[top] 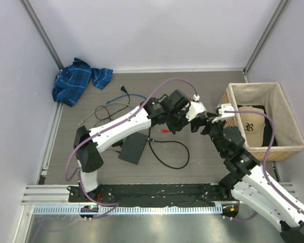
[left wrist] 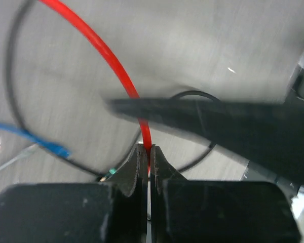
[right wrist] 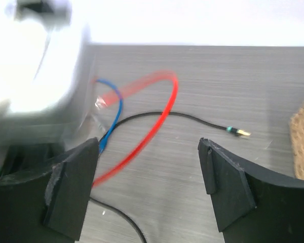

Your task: Insert the plug into the switch port

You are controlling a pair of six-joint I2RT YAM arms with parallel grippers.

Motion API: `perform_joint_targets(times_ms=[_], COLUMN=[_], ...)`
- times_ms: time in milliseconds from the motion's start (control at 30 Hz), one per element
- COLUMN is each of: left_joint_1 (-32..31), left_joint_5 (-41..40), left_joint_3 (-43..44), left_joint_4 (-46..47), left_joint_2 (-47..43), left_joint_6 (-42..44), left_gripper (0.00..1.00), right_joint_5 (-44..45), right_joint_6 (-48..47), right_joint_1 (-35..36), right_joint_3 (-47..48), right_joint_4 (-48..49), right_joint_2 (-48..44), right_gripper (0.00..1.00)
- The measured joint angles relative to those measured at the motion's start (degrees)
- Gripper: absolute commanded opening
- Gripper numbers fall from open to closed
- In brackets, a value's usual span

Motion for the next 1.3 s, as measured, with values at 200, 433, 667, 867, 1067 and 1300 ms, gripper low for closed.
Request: perform_joint_targets(times_ms=[200,433,667,867,1067,1300], left_joint_1=[-3.06,-3.15,0.0,9.99,21.33,26.08], left_joint_5=[1.88,0.09,-3.65,-7.06,-10.19,-12.68], left_joint_3=[-6.01,-14.6,-24.11,-29.86,-33.14,-42.25], left_joint_4=[2.89,7.98,10.05,9.9,7.98,7.96], left_joint_2=[1.16,2.29,-4.66,-18.08,-29.73,-37.42], left_joint_6=[3.06,3.48,0.68,-8.28,-17.53,-20.7], left_gripper=[0.23,0.59,0.86,0.97,1.0,1.0], right_joint_5=[4.35,2.99,-2.32,-16.7,-23.34,-23.65], right_joint_6=[-0.22,0.63,0.11,-4.87,-12.55,-20.72], right_joint_1=[-0.2,-0.17,-0.2,-0.07,7.26,14.21], right_joint_3=[-5.11,-7.91,-6.97,0.98,12.66,21.79], right_joint_4=[-4.42,-11.67,-9.92,-9.29,-17.44,-27.8], right_joint_2=[-7.93,-8.52,-4.33,11.23,30.64,44.28], right_gripper=[0.87,0.87,0.82,0.77,0.76,0.61])
